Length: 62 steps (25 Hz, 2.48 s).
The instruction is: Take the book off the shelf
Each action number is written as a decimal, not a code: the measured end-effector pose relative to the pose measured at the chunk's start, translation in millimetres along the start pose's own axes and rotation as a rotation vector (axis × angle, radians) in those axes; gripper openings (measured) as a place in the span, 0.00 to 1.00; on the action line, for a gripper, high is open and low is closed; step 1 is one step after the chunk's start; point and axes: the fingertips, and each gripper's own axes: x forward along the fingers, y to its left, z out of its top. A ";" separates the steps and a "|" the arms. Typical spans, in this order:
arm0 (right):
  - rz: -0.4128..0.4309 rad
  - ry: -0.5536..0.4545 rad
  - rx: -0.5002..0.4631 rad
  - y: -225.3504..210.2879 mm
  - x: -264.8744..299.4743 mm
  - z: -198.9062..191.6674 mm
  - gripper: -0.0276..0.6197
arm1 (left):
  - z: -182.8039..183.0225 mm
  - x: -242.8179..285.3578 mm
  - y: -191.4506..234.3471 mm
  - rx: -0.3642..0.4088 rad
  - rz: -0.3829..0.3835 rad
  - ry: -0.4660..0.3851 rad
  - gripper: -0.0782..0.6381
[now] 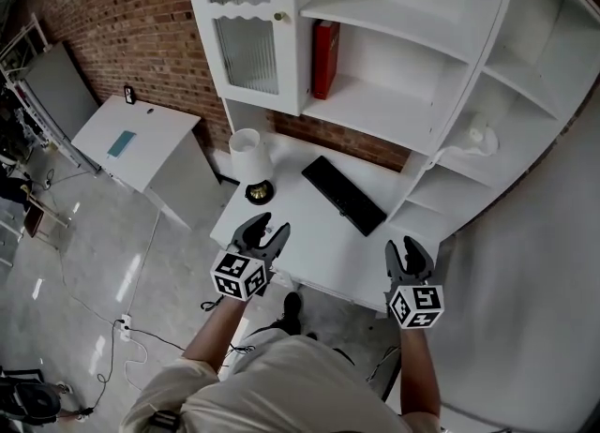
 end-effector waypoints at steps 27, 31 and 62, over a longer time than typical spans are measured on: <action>-0.089 0.003 -0.016 -31.6 164.0 39.3 0.27 | 63.5 183.1 78.6 0.082 -0.157 -0.025 0.39; -0.081 0.007 -0.024 -31.3 172.6 43.1 0.27 | 75.6 197.5 78.3 0.090 -0.159 -0.038 0.39; 0.105 -0.001 -0.056 -83.4 165.9 44.6 0.27 | 157.3 312.5 78.5 0.141 0.244 -0.123 0.39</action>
